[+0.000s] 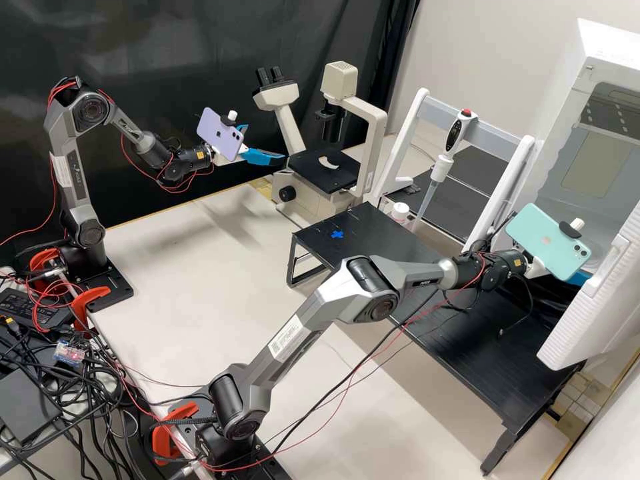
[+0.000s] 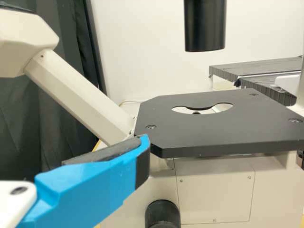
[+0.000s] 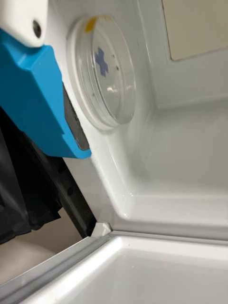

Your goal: Move the petri dish to the microscope

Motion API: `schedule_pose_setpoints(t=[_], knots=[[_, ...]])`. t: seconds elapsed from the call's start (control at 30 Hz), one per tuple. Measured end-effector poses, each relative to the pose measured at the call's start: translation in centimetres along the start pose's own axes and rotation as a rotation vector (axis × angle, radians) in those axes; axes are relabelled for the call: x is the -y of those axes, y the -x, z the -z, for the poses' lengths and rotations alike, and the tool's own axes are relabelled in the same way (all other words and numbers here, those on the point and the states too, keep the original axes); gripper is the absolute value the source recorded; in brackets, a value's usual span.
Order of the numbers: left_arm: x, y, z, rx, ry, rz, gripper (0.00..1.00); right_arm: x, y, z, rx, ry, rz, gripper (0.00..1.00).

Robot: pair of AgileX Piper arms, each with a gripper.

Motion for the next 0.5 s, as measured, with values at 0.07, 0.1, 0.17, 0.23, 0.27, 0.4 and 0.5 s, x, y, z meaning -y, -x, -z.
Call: schedule_pose_setpoints(t=[0.07,0.1,0.17,0.23,0.27,0.4,0.5], knots=[[0.0,0.0,0.0,0.0,0.0,0.0,1.0,-0.14,-0.23,0.11,0.001,0.0,-0.004,1.0],[0.0,0.0,0.0,0.0,0.0,0.0,1.0,-0.11,-0.34,0.06,0.003,0.0,-0.003,1.0],[0.0,0.0,0.0,0.0,0.0,0.0,1.0,-0.05,-0.48,-0.04,0.003,0.001,-0.005,1.0],[0.0,0.0,0.0,0.0,0.0,0.0,1.0,-0.13,-0.47,-0.05,0.006,0.006,-0.012,1.0],[0.0,0.0,0.0,0.0,0.0,0.0,1.0,-0.17,-0.47,-0.08,0.009,0.009,-0.016,1.0],[0.0,0.0,0.0,0.0,0.0,0.0,1.0,-0.16,-0.17,-0.35,0.007,0.033,-0.044,1.0],[0.0,0.0,0.0,0.0,0.0,0.0,1.0,-0.42,0.41,-0.23,0.007,0.063,-0.063,1.0]])
